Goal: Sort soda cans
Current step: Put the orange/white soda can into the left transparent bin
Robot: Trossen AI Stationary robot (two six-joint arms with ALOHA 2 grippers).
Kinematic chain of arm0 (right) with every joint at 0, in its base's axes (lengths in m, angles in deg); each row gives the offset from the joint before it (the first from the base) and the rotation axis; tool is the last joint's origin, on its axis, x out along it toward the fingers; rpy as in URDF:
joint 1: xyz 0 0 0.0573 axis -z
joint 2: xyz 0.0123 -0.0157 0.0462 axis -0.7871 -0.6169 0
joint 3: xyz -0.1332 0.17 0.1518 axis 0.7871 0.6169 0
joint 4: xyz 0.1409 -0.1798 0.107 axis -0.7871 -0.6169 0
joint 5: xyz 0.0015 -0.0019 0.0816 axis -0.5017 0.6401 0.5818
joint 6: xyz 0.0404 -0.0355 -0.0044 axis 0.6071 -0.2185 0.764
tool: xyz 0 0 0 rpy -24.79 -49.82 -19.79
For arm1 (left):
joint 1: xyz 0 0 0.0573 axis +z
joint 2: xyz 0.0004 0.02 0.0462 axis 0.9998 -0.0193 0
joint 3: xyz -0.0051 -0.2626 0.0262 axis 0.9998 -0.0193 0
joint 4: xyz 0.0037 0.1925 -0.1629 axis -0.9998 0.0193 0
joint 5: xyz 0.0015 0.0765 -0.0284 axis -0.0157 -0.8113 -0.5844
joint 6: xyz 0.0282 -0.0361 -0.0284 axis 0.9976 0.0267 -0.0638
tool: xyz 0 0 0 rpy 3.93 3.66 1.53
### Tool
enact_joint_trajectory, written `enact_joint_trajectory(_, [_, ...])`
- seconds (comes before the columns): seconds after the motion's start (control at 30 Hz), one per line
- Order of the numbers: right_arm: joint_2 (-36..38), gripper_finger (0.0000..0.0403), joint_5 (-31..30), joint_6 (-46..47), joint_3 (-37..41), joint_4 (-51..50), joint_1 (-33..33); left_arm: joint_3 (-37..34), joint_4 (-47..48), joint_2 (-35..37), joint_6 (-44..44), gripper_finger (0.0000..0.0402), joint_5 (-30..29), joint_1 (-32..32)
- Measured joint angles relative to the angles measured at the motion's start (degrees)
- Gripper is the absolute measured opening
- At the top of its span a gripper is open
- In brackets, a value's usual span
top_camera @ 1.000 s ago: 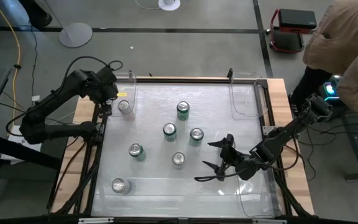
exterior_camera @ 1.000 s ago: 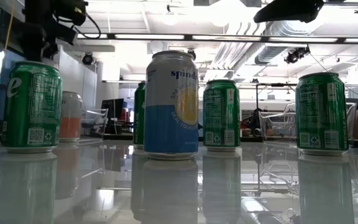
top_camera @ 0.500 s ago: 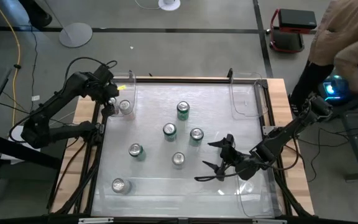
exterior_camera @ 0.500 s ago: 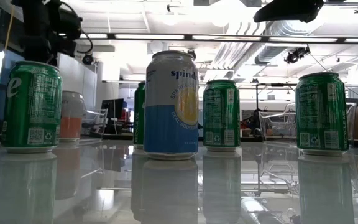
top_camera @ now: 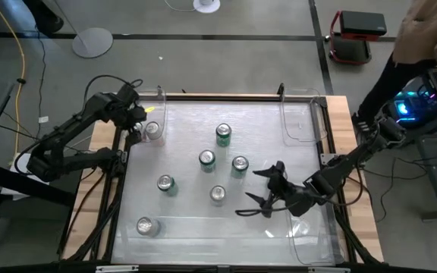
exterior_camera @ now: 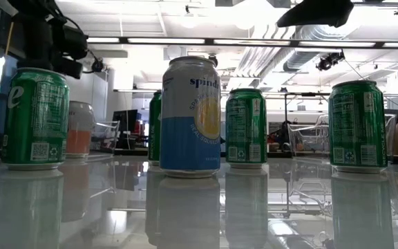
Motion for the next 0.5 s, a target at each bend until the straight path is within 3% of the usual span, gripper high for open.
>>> enact_joint_trajectory(0.5, [0.0, 0.0365, 0.94, 1.3, 0.0, 0.0, 0.72, -2.4, -0.35, -0.02, -0.3, 0.0323, 0.16, 0.47])
